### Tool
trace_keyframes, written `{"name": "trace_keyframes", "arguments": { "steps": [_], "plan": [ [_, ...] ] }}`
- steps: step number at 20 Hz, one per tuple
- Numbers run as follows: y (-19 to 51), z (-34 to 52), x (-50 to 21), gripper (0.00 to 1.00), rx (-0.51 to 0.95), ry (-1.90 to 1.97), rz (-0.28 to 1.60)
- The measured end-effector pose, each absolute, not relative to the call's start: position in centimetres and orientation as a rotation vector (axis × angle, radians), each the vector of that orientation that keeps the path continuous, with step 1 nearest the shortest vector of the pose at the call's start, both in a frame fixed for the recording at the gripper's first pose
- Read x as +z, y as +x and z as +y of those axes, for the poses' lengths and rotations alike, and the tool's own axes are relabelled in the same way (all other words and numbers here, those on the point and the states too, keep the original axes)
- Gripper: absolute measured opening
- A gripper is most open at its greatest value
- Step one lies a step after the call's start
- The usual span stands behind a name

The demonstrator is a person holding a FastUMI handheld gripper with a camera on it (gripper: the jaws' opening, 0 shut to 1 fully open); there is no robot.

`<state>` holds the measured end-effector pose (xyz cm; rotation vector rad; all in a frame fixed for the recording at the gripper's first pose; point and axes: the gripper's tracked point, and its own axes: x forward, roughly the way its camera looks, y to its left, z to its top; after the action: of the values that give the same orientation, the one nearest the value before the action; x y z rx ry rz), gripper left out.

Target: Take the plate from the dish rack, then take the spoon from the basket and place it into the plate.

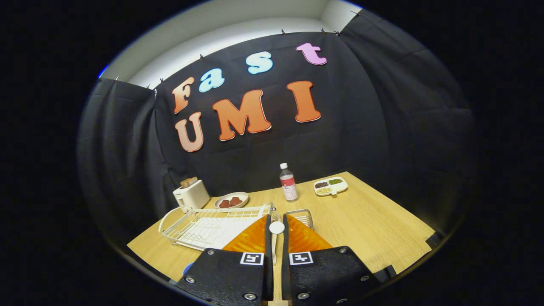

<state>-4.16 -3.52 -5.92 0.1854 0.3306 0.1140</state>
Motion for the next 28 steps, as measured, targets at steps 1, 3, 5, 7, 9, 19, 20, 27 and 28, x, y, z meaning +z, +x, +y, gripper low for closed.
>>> {"name": "trace_keyframes", "arguments": {
  "steps": [1,3,5,7,9,19,20,27,28],
  "plan": [
    [-4.7,-3.1,-5.7,0.07,0.134,0.184,0.327],
    [-5.7,-2.3,-5.6,0.07,0.163,0.175,0.327],
    [-6.6,-1.2,-5.8,0.08,0.190,0.167,0.337],
    [-7.4,-0.2,-6.4,0.08,0.219,0.147,0.338],
    [-8.3,1.2,-7.1,0.07,0.259,0.140,0.351],
    [-10.4,7.5,-11.5,0.08,0.457,0.161,0.428],
    [-10.4,7.9,-12.0,0.08,0.465,0.155,0.428],
    [-11.6,10.5,-15.2,0.08,0.534,0.196,0.443],
    [-11.7,10.6,-15.3,0.08,0.537,0.200,0.434]
  ]
}}
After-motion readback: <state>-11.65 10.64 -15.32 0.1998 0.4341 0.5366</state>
